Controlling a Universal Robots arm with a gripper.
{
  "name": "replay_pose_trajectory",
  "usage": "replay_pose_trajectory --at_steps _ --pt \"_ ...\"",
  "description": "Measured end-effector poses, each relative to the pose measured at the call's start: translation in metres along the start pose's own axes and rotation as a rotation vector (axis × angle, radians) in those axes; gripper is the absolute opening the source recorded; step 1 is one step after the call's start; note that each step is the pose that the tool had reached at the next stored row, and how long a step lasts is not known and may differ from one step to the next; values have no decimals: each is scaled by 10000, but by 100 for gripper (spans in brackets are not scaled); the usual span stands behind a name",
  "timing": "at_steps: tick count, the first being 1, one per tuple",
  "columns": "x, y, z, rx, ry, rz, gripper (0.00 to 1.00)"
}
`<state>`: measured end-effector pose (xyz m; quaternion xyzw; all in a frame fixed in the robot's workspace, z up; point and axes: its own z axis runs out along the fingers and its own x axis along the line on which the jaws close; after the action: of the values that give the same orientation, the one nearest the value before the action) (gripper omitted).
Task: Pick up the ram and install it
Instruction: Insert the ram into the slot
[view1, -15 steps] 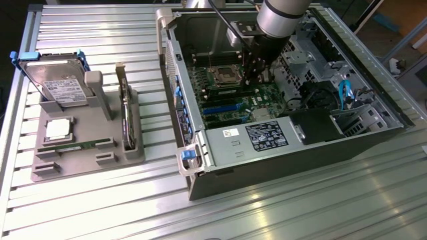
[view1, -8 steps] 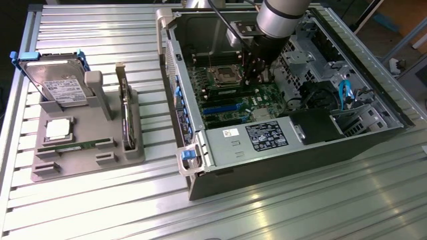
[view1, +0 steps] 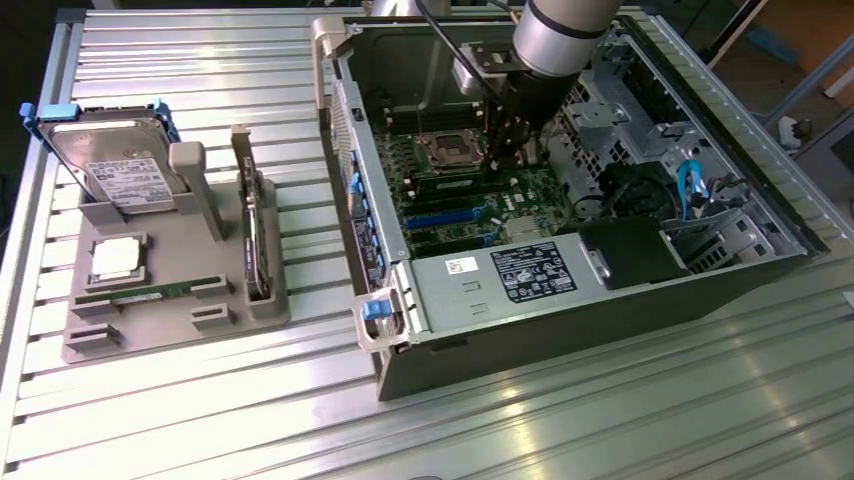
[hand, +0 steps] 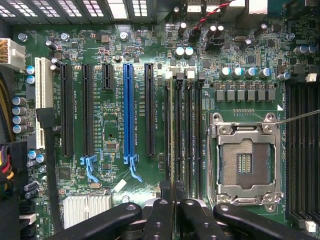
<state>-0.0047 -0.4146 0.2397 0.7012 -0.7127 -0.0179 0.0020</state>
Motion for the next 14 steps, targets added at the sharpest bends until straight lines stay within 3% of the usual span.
replay_pose_trajectory --at_steps 14 --pt "0 1 -21 0 2 30 12"
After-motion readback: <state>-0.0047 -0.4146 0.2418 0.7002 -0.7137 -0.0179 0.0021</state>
